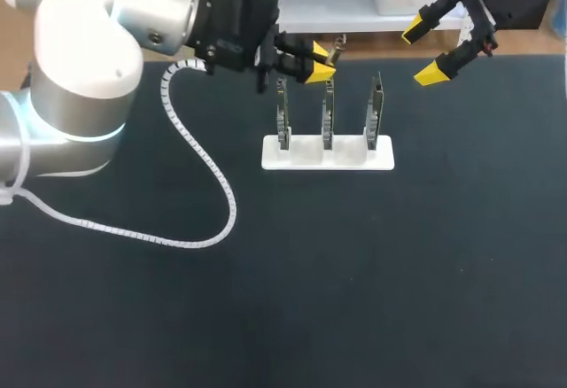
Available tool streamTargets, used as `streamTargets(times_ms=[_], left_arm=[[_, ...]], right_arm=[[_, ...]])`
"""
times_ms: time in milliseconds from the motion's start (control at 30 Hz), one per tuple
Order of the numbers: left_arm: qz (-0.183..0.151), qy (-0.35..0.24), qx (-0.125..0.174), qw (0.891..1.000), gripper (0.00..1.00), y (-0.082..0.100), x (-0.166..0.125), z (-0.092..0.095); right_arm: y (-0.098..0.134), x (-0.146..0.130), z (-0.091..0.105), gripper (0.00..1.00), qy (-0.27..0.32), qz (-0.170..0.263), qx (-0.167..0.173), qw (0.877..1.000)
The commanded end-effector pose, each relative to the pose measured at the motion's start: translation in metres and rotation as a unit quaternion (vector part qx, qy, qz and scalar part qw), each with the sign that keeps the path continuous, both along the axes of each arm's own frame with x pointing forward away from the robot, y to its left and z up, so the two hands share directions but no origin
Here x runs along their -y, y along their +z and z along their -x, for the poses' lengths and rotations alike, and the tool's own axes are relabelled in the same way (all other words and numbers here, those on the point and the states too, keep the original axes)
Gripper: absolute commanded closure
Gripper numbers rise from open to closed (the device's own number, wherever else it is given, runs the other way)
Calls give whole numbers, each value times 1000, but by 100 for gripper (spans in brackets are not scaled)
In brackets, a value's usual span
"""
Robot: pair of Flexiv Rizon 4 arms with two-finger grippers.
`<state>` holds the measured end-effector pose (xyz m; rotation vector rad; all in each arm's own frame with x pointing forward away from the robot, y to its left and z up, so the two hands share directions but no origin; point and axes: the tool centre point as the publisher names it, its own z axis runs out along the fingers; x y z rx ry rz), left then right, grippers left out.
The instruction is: Pick up the optical module with the left hand, and insert it into the network port with the right hand.
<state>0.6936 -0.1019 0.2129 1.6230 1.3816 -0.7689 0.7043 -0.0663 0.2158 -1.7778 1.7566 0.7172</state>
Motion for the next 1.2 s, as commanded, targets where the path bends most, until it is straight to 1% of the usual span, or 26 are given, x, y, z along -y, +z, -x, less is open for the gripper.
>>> streamTargets(times_ms=[33, 200, 333, 1000, 1033, 1100, 1133, 1200], left_arm=[[-8, -9, -5, 1000, 100, -3, 8, -14], [-13, -15, -5, 1000, 100, -1, 13, -19], [-40, -32, -5, 999, 100, 2, 18, -18], [-40, -32, -5, 999, 100, 2, 18, -18], [-28, -28, -7, 999, 100, 0, 20, -15], [5, -21, -9, 1000, 100, -3, 24, -11], [15, -17, -11, 1000, 100, -4, 26, -9], [22, -18, -14, 999, 100, -5, 33, -8]], right_arm=[[0, 0, 0, 0, -1, 0, 0, 1000], [0, 0, 0, 0, -1, 0, 0, 1000], [0, 0, 0, 0, -1, 0, 0, 1000], [0, 0, 0, 0, -1, 0, 0, 1000], [0, 0, 0, 0, -1, 0, 0, 1000], [0, 0, 0, 0, -1, 0, 0, 1000], [0, 0, 0, 0, -1, 0, 0, 1000], [0, 0, 0, 0, -1, 0, 0, 1000]])
